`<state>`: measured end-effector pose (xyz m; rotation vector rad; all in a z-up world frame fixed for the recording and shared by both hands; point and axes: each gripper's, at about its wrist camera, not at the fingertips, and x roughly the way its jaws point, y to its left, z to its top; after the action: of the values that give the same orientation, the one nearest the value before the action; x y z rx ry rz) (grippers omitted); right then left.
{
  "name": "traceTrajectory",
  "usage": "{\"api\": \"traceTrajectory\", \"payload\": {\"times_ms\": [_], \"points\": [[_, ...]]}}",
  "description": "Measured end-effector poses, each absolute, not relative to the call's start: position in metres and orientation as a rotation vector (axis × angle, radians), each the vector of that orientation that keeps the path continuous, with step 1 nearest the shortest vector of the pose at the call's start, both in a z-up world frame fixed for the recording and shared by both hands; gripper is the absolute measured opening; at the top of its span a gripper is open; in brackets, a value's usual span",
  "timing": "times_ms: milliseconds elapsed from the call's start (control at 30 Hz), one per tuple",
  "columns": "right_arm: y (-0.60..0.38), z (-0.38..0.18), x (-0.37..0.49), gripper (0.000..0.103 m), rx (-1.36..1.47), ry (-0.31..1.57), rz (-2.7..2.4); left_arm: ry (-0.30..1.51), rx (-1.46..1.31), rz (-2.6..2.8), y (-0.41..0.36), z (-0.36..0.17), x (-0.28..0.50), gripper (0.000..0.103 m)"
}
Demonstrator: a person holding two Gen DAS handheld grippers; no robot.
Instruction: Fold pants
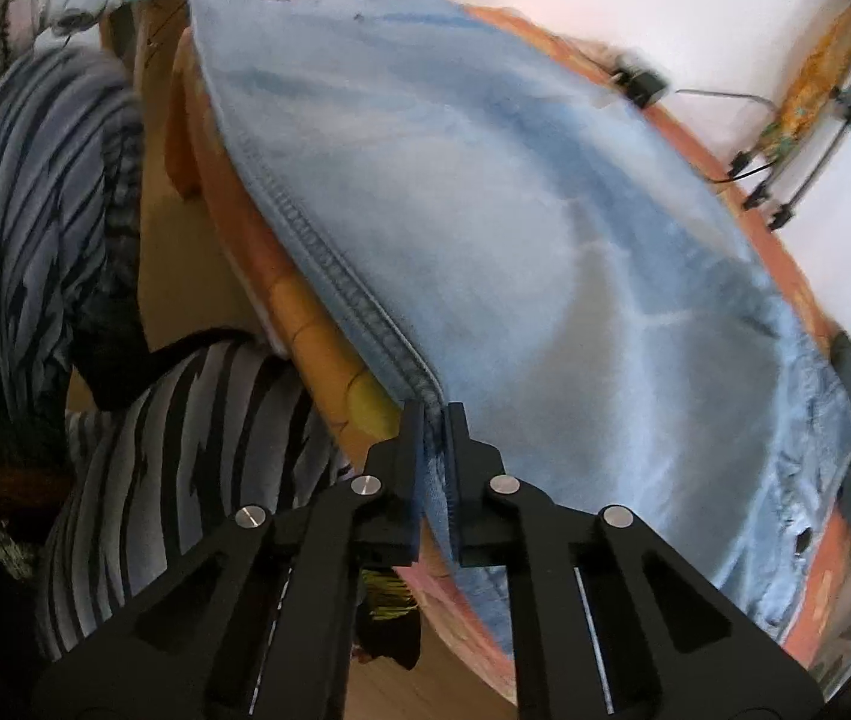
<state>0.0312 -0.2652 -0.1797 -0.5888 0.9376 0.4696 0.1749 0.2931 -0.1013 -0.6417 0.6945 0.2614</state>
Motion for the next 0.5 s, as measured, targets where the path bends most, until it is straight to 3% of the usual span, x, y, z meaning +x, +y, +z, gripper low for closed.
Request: {"api": "traceTrajectory", "payload": {"times_ms": [500], "points": [[-0.282,-0.058,0.102,0.005,-0.712,0.612,0.107,0.605,-0.501,0.169,0.249,-0.023,0.240,0.005]]}}
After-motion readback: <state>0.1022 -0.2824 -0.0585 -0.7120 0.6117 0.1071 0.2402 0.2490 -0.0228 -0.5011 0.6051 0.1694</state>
